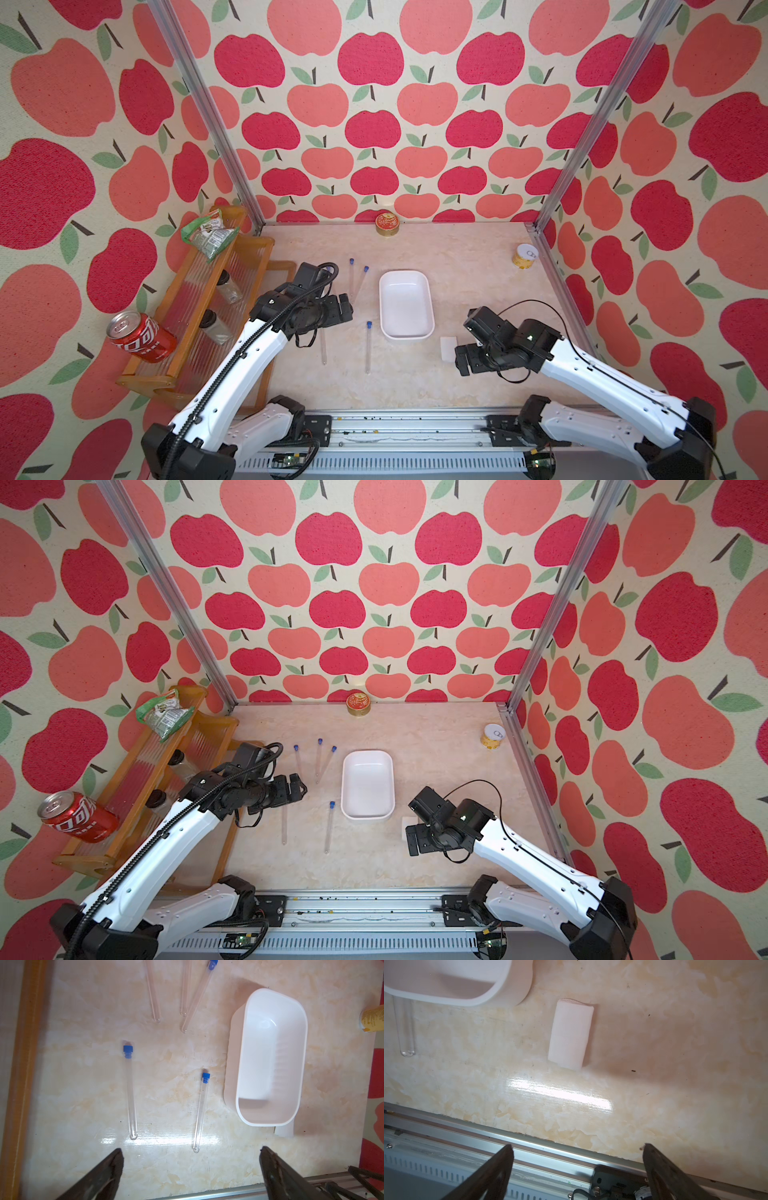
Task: Wipe the exteriors of test tubes
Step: Place the storage box at the center of the board, then pick up the cleaning item at the center of the board.
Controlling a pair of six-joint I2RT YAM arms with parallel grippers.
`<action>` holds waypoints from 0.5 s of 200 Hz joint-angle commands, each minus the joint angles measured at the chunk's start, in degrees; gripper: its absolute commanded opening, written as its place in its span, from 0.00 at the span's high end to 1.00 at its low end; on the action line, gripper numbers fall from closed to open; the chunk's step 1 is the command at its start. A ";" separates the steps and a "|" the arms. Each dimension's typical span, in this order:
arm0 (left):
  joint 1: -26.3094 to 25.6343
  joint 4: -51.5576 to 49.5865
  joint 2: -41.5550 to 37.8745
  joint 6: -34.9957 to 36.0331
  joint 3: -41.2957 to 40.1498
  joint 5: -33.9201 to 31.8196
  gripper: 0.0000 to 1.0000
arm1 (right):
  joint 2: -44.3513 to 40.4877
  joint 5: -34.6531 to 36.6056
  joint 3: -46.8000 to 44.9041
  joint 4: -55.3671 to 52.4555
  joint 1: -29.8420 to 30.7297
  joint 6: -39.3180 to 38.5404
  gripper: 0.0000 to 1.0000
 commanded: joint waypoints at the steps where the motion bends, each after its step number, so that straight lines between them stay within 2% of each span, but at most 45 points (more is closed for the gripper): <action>1: -4.57 -0.60 1.85 -2.11 1.59 -5.63 0.01 | 1.08 -0.15 -1.92 4.49 -0.67 1.69 0.04; 22: -7.01 0.22 2.89 -3.17 1.21 -7.38 0.01 | 4.26 0.30 -2.05 5.79 -0.91 1.94 0.19; 38: -8.19 -0.40 3.56 -3.77 1.27 -8.85 0.00 | 6.92 0.37 -1.80 7.25 -0.94 1.40 0.35; 49: -9.21 0.24 3.25 -3.60 0.61 -9.50 0.00 | 8.94 0.56 -1.25 8.30 -1.03 1.12 0.38; 59: -9.68 1.30 2.38 -3.49 -0.28 -9.39 0.01 | 10.79 0.62 -0.78 9.04 -1.12 0.66 0.45; 100: -9.61 1.16 0.79 -3.51 -1.76 -8.87 0.01 | 17.91 1.24 0.58 12.22 -2.21 -0.46 0.51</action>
